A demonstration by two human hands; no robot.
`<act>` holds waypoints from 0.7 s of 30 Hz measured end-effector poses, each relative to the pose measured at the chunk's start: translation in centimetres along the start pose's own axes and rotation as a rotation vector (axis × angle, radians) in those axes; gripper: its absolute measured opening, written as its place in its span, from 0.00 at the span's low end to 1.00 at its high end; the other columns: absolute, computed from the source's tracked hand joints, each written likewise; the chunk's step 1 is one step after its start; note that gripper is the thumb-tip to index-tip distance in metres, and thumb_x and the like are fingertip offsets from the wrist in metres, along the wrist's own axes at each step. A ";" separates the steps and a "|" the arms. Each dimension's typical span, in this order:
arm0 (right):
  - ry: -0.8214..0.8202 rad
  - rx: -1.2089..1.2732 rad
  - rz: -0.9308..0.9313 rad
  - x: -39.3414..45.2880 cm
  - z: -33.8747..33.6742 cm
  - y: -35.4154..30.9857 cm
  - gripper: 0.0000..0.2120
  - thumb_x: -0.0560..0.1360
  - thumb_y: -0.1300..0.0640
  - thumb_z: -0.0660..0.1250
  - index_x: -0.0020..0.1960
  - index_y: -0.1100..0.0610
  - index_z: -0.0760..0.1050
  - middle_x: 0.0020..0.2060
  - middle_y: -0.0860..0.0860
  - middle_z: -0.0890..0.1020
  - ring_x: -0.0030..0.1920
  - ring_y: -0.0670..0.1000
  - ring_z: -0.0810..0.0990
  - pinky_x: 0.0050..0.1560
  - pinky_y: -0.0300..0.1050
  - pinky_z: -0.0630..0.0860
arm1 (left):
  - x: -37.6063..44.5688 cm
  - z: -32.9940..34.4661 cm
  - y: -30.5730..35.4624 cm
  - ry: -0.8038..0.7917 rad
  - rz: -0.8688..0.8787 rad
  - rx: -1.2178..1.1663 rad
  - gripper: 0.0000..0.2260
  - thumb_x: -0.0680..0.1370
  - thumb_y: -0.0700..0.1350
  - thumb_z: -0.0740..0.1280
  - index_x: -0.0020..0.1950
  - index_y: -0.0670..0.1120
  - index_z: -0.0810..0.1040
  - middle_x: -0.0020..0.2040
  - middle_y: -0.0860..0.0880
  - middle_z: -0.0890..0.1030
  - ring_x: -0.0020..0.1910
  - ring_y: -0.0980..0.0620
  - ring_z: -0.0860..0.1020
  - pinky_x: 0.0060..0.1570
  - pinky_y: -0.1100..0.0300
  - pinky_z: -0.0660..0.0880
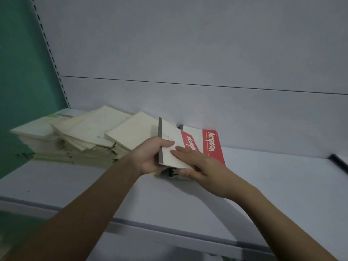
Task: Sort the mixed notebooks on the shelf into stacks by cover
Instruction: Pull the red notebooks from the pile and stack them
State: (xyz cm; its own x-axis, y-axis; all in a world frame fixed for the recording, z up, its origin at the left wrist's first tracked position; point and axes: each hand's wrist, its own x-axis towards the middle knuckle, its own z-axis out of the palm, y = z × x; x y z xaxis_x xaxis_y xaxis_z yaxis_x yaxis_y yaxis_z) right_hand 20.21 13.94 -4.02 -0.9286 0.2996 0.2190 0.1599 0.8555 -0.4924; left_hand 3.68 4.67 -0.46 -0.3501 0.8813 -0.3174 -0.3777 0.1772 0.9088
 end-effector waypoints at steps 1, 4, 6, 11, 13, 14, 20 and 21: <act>0.015 0.065 0.029 0.1 -0.1 -0.1 0.27 0.76 0.35 0.52 0.74 0.38 0.62 0.72 0.33 0.62 0.68 0.31 0.61 0.68 0.32 0.60 | 0.1 -0.8 0.0 0.022 0.031 0.033 0.15 0.81 0.37 0.59 0.67 0.44 0.73 0.59 0.41 0.82 0.56 0.40 0.80 0.53 0.44 0.78; 0.292 0.160 0.143 0.8 -0.8 0.4 0.26 0.76 0.35 0.53 0.70 0.43 0.69 0.66 0.35 0.70 0.65 0.36 0.69 0.62 0.32 0.65 | -0.7 -3.1 0.8 0.050 0.164 0.120 0.17 0.81 0.35 0.59 0.66 0.51 0.71 0.60 0.44 0.81 0.55 0.44 0.80 0.47 0.48 0.79; 0.292 0.039 0.248 1.4 -0.7 1.3 0.33 0.74 0.31 0.54 0.74 0.46 0.65 0.70 0.40 0.68 0.71 0.44 0.65 0.65 0.39 0.65 | -1.3 -4.5 1.5 0.084 0.221 0.150 0.19 0.81 0.35 0.61 0.69 0.52 0.69 0.60 0.46 0.81 0.54 0.46 0.81 0.44 0.51 0.80; -0.056 -0.361 0.368 2.7 1.2 2.4 0.48 0.66 0.23 0.47 0.79 0.45 0.47 0.79 0.46 0.49 0.79 0.50 0.47 0.77 0.53 0.48 | -1.9 -7.2 2.3 0.192 0.287 0.206 0.27 0.80 0.34 0.63 0.73 0.55 0.62 0.57 0.50 0.79 0.50 0.48 0.81 0.36 0.54 0.79; -0.035 -0.429 0.362 2.8 1.6 1.7 0.42 0.71 0.27 0.49 0.79 0.47 0.50 0.78 0.47 0.54 0.78 0.51 0.52 0.75 0.52 0.52 | -2.0 -8.1 2.5 0.212 0.304 0.214 0.27 0.79 0.33 0.63 0.73 0.54 0.61 0.59 0.49 0.79 0.49 0.48 0.80 0.35 0.55 0.78; -0.002 -0.416 0.367 2.7 1.6 1.5 0.37 0.74 0.30 0.51 0.78 0.47 0.54 0.78 0.46 0.58 0.77 0.51 0.57 0.73 0.51 0.56 | -2.1 -8.4 2.7 0.220 0.310 0.219 0.27 0.80 0.33 0.63 0.73 0.54 0.61 0.60 0.48 0.78 0.49 0.49 0.80 0.34 0.55 0.78; 0.469 0.194 0.380 1.6 -0.4 -0.4 0.20 0.81 0.40 0.51 0.47 0.48 0.78 0.44 0.52 0.81 0.45 0.55 0.78 0.45 0.48 0.73 | -2.2 -8.4 3.2 0.189 0.318 0.259 0.28 0.80 0.34 0.61 0.76 0.54 0.59 0.63 0.48 0.77 0.53 0.47 0.79 0.40 0.52 0.80; 0.571 0.259 0.359 1.7 -0.7 -0.9 0.22 0.82 0.41 0.51 0.48 0.52 0.78 0.42 0.52 0.81 0.44 0.54 0.79 0.45 0.48 0.74 | -2.2 -8.2 3.1 0.177 0.319 0.255 0.27 0.81 0.34 0.61 0.76 0.54 0.59 0.63 0.47 0.76 0.54 0.47 0.79 0.42 0.51 0.80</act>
State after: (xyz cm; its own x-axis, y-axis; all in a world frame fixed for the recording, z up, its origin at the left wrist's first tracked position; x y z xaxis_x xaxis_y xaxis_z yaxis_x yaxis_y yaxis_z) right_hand 18.74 13.97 -2.62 -0.5024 0.7776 0.3780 0.2720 0.5571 -0.7847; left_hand -3.72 -0.29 0.82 -0.5644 0.8249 -0.0316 -0.0110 0.0308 0.9995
